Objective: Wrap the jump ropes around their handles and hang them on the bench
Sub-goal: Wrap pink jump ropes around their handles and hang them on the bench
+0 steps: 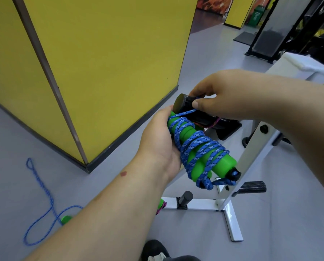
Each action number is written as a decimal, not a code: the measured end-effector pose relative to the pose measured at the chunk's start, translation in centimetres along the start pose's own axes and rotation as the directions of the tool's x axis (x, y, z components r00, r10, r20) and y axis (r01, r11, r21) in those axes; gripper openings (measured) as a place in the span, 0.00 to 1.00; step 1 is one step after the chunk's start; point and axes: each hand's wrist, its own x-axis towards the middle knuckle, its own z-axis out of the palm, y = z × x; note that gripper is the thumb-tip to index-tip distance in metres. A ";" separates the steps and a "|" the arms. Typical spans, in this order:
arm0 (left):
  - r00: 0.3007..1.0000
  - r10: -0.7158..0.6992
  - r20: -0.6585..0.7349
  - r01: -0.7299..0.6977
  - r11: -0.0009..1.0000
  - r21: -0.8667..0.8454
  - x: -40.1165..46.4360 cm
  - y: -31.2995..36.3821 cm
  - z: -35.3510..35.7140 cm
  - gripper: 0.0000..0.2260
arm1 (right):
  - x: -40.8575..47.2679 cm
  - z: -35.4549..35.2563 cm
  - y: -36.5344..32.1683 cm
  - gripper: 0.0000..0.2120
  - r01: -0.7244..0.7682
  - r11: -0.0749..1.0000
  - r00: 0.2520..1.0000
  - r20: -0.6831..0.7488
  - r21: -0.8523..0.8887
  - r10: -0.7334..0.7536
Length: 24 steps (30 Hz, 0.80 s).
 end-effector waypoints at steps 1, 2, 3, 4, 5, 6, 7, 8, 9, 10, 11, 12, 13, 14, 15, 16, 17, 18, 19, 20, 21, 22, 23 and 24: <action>1.000 -0.001 0.021 0.001 1.000 -0.006 -0.1 -0.1 0.0 0.13 | 0.1 0.0 0.0 0.14 0.003 1.000 1.000 0.008 -0.011 -0.003; 1.000 0.005 0.027 -0.004 1.000 -0.022 -0.3 -0.2 0.0 0.12 | 0.1 0.0 0.1 0.14 0.011 1.000 1.000 0.014 -0.023 -0.011; 1.000 0.013 0.018 -0.013 0.999 -0.046 -0.3 -0.3 0.0 0.12 | 0.3 0.0 0.1 0.14 0.023 0.999 1.000 0.018 -0.035 -0.022; 1.000 0.017 0.005 -0.016 0.998 -0.066 -0.3 -0.4 0.1 0.12 | 0.4 0.0 0.2 0.14 0.032 0.999 0.999 0.021 -0.044 -0.031; 1.000 0.013 0.000 -0.013 0.997 -0.073 -0.4 -0.5 0.2 0.11 | 0.5 0.0 0.3 0.14 0.037 0.998 0.999 0.025 -0.051 -0.036; 1.000 -0.002 0.003 0.002 0.998 -0.069 -0.5 -0.7 0.4 0.11 | 0.5 0.0 0.4 0.14 0.038 0.997 0.999 0.028 -0.059 -0.037; 1.000 -0.023 0.006 0.024 0.998 -0.060 -0.6 -1.0 0.6 0.10 | 0.5 -0.1 0.5 0.14 0.038 0.996 0.999 0.033 -0.075 -0.036; 0.999 -0.047 0.005 0.048 0.997 -0.054 -0.7 -1.3 0.9 0.09 | 0.4 -0.2 0.7 0.15 0.037 0.994 0.999 0.042 -0.099 -0.033; 0.998 -0.070 -0.001 0.070 0.996 -0.057 -0.7 -1.5 1.2 0.08 | 0.2 -0.3 0.8 0.15 0.036 0.991 0.998 0.056 -0.127 -0.029; 0.996 -0.084 -0.011 0.083 0.994 -0.072 -0.6 -1.7 1.4 0.07 | 0.1 -0.4 0.8 0.16 0.037 0.988 0.997 0.067 -0.147 -0.027; 0.996 -0.092 -0.023 0.089 0.991 -0.098 -0.5 -1.9 1.6 0.07 | 0.0 -0.4 0.9 0.16 0.043 0.986 0.997 0.075 -0.164 -0.031; 0.995 -0.095 -0.033 0.090 0.988 -0.125 -0.3 -2.1 1.7 0.08 | 0.0 -0.3 1.0 0.17 0.053 0.981 0.996 0.080 -0.184 -0.039; 0.994 -0.101 -0.039 0.094 0.985 -0.146 -0.3 -2.3 2.0 0.09 | -0.1 -0.3 1.2 0.17 0.061 0.975 0.995 0.086 -0.213 -0.043; 0.993 -0.111 -0.041 0.103 0.982 -0.158 -0.3 -2.4 2.2 0.09 | -0.1 -0.3 1.2 0.17 0.063 0.967 0.994 0.097 -0.246 -0.040; 0.992 -0.121 -0.044 0.112 0.980 -0.162 -0.5 -2.6 2.5 0.10 | -0.2 -0.3 1.3 0.17 0.064 0.959 0.993 0.112 -0.276 -0.034; 0.991 -0.128 -0.050 0.118 0.980 -0.161 -0.6 -2.7 2.7 0.10 | -0.2 -0.4 1.4 0.17 0.067 0.951 0.991 0.127 -0.303 -0.029; 0.990 -0.129 -0.056 0.119 0.981 -0.155 -0.7 -2.7 2.9 0.10 | -0.3 -0.5 1.4 0.17 0.071 0.944 0.990 0.138 -0.323 -0.028; 0.990 -0.125 -0.056 0.116 0.982 -0.150 -0.7 -2.8 2.9 0.10 | -0.3 -0.6 1.4 0.17 0.076 0.939 0.989 0.144 -0.334 -0.028; 0.991 -0.123 -0.053 0.114 0.982 -0.148 -0.6 -2.8 2.9 0.11 | -0.3 -0.6 1.5 0.16 0.078 0.938 0.989 0.144 -0.337 -0.031; 0.992 -0.120 -0.043 0.113 0.983 -0.145 -0.6 -2.8 2.7 0.11 | -0.4 -0.5 1.6 0.16 0.079 0.939 0.990 0.139 -0.335 -0.034; 0.993 -0.117 -0.034 0.111 0.984 -0.136 -0.6 -2.7 2.6 0.11 | -0.4 -0.4 1.7 0.16 0.079 0.940 0.991 0.131 -0.331 -0.037; 0.993 -0.114 -0.033 0.109 0.986 -0.124 -0.7 -2.6 2.4 0.10 | -0.5 -0.3 1.7 0.16 0.078 0.943 0.992 0.120 -0.324 -0.041; 0.993 -0.113 -0.040 0.109 0.988 -0.107 -0.8 -2.5 2.2 0.10 | -0.5 -0.2 1.7 0.16 0.078 0.947 0.993 0.104 -0.313 -0.048; 0.992 -0.114 -0.051 0.109 0.990 -0.089 -1.0 -2.4 2.2 0.10 | -0.5 -0.1 1.7 0.16 0.076 0.951 0.995 0.087 -0.298 -0.053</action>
